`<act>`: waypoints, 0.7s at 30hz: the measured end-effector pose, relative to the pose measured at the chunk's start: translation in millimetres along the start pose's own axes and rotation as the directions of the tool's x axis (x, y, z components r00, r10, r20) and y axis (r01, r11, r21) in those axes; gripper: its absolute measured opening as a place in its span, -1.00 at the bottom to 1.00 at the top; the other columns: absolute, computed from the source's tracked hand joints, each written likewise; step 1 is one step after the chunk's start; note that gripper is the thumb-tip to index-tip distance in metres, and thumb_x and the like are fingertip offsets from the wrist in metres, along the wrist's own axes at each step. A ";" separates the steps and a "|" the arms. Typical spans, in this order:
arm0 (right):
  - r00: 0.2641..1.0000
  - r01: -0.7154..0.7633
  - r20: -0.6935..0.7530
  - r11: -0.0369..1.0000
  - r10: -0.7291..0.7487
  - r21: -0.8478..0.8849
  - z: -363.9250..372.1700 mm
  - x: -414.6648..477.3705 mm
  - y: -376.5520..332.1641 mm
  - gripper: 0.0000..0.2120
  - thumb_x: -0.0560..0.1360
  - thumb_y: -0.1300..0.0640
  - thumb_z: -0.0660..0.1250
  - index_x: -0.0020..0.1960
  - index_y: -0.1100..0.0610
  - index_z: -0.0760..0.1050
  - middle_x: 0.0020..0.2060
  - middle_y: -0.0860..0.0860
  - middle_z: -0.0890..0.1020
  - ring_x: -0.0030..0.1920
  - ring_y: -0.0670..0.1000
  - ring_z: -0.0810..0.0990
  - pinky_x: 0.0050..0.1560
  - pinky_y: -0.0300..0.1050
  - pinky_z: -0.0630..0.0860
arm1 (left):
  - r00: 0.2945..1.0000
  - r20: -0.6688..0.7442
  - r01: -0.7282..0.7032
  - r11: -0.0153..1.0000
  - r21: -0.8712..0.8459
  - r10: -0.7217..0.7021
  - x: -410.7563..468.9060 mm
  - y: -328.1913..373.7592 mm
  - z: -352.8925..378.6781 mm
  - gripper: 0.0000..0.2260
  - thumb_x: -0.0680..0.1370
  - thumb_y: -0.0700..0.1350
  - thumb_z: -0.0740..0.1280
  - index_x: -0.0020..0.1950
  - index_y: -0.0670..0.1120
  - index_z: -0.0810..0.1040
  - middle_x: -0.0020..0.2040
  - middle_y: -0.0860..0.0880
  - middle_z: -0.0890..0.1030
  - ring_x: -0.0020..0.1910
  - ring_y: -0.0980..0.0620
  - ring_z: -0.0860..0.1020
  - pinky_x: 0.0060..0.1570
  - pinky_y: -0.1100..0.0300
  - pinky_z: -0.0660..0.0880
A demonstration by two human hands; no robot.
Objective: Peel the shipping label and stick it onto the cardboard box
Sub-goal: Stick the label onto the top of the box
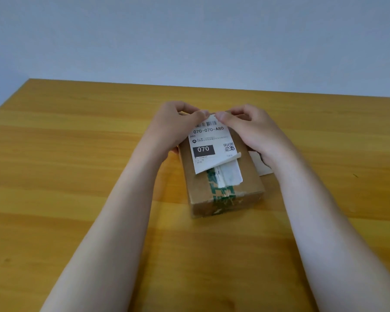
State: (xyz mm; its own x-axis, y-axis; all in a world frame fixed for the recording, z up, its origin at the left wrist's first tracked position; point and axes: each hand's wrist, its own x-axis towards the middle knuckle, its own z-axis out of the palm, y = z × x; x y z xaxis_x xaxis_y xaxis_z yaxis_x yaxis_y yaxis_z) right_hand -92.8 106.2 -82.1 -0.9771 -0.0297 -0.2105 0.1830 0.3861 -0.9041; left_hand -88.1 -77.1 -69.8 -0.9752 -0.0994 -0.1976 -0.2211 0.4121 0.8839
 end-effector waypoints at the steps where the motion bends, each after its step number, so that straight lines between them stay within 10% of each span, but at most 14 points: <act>1: 0.999 0.002 0.053 1.000 -0.003 0.010 -3.9 -1.9 -1.9 -0.60 0.51 -0.24 0.49 0.25 -0.08 0.61 0.10 -0.10 0.72 0.09 -0.05 0.72 -0.08 -0.11 0.54 | 0.999 0.035 -0.002 1.000 0.020 0.002 -0.1 -0.3 -2.6 -0.81 0.54 0.13 0.50 0.07 0.08 0.68 -0.09 0.05 0.75 -0.14 0.03 0.72 -0.07 -0.01 0.65; 4: 0.965 0.057 0.259 0.997 -0.042 -0.051 -16.6 -5.8 -3.6 -0.63 0.49 -0.16 0.54 0.27 -0.21 0.61 0.12 -0.15 0.75 0.08 -0.10 0.75 0.03 -0.07 0.60 | 0.988 0.157 0.001 0.995 0.100 -0.017 0.3 -1.5 -12.8 -0.61 0.46 0.16 0.56 0.25 0.11 0.65 -0.04 0.05 0.77 -0.01 0.01 0.75 0.13 -0.17 0.67; 10: 0.938 0.089 0.344 0.987 -0.037 -0.135 -18.5 -1.8 -0.9 -0.07 0.10 -0.27 0.68 0.44 -0.30 0.48 0.30 -0.18 0.65 0.26 -0.12 0.66 0.32 0.05 0.60 | 0.947 0.320 -0.028 0.987 0.160 -0.025 -2.2 -2.0 -24.4 -0.30 0.23 0.14 0.63 0.37 0.13 0.58 0.07 0.07 0.76 0.12 -0.03 0.72 0.24 -0.25 0.61; 21: 0.957 0.062 0.288 0.990 -0.023 -0.130 -15.9 -3.6 1.3 0.03 0.03 -0.26 0.68 0.46 -0.25 0.42 0.24 -0.17 0.66 0.14 -0.09 0.72 0.25 0.07 0.64 | 0.974 0.222 0.005 0.990 0.140 -0.036 -1.3 -0.8 -13.8 -0.52 0.36 0.00 0.67 0.23 0.07 0.62 -0.01 0.02 0.75 -0.04 -0.03 0.76 0.05 -0.22 0.70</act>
State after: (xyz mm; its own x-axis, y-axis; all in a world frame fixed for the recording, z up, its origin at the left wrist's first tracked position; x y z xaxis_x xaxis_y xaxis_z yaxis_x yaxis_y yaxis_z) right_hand -90.7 121.4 -76.6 -0.9084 -0.3030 -0.2882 0.1061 0.4996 -0.8597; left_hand -86.6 -89.8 -64.4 -0.9438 0.0888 -0.3185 -0.2247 0.5345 0.8148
